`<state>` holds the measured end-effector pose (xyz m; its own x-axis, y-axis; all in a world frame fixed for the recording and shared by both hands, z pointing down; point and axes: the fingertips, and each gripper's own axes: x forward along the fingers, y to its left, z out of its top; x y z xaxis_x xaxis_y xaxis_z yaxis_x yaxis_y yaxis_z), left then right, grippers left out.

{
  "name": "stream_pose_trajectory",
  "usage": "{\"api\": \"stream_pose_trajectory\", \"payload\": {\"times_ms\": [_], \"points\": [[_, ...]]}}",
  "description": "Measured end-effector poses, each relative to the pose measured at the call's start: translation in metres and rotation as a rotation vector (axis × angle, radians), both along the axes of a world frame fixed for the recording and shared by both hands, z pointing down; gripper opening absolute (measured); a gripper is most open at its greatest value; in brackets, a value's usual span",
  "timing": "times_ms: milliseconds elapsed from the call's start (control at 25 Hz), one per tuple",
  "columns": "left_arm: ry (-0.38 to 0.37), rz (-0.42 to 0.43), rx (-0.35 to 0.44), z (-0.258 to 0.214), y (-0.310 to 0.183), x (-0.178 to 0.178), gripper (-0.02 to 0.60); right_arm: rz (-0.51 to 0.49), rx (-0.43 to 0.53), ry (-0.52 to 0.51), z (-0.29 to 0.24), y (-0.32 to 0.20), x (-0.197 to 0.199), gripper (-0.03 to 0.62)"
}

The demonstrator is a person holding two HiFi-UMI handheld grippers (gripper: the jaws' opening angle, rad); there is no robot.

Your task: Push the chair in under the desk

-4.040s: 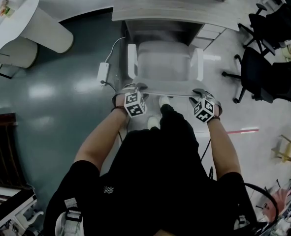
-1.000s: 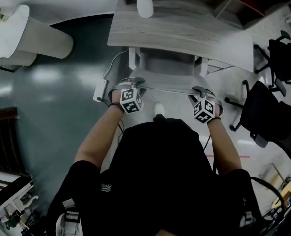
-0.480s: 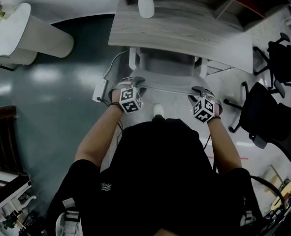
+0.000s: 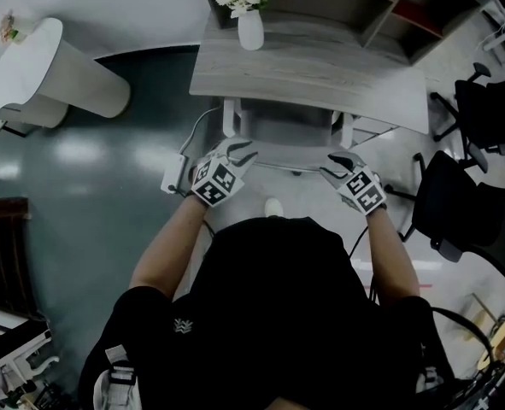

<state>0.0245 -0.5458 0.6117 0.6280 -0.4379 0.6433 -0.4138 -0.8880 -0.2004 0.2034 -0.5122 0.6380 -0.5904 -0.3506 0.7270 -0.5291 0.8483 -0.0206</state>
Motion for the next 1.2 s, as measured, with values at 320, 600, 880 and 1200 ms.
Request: {"api": "stream_pose_trajectory", "payload": {"times_ms": [320, 600, 880, 1200], "points": [[0.254, -0.263, 0.073, -0.065, -0.053, -0.017, 0.017, 0.324, 0.28, -0.255, -0.088, -0.06, 0.02, 0.101], [0.306, -0.345, 0.094, -0.069, -0.064, -0.022, 0.006, 0.447, 0.345, -0.264, -0.089, -0.072, 0.043, 0.002], [0.273, -0.41, 0.074, -0.047, -0.074, -0.04, 0.006, 0.549, 0.29, -0.244, -0.059, -0.078, 0.068, 0.002], [0.269, -0.435, 0.063, -0.038, -0.078, -0.052, 0.006, 0.548, 0.293, -0.239, -0.061, -0.088, 0.065, 0.002]]}}
